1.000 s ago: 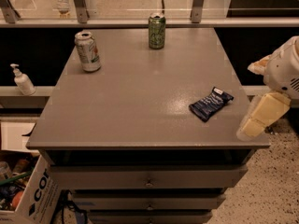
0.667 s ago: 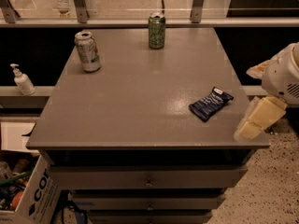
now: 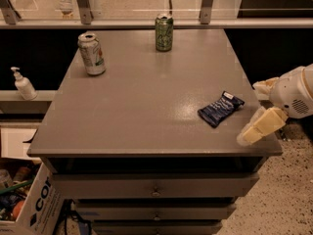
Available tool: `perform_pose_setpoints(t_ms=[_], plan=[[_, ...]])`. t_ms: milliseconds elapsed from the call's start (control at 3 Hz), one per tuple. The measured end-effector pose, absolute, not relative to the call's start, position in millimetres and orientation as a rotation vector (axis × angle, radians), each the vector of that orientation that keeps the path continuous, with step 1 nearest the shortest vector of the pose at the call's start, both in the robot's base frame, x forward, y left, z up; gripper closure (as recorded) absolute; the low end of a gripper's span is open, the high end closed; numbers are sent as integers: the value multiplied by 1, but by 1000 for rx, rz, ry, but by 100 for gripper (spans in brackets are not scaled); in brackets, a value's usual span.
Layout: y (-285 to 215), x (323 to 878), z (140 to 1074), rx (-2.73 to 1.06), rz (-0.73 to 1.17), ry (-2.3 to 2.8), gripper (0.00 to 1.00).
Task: Move rxbar blueberry near 7up can
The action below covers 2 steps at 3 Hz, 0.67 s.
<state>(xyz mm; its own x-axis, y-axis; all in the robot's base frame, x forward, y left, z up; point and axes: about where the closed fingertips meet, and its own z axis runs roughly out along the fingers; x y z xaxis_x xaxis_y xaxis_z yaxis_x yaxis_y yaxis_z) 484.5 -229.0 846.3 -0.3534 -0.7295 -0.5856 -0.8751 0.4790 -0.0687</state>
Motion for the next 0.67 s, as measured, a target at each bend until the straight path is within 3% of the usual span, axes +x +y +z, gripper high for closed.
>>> perform_pose_setpoints(t_ms=[333, 667], plan=[[-231, 510, 823, -1232, 463, 2115, 0], [-214, 469, 875, -1431, 223, 2207, 0]])
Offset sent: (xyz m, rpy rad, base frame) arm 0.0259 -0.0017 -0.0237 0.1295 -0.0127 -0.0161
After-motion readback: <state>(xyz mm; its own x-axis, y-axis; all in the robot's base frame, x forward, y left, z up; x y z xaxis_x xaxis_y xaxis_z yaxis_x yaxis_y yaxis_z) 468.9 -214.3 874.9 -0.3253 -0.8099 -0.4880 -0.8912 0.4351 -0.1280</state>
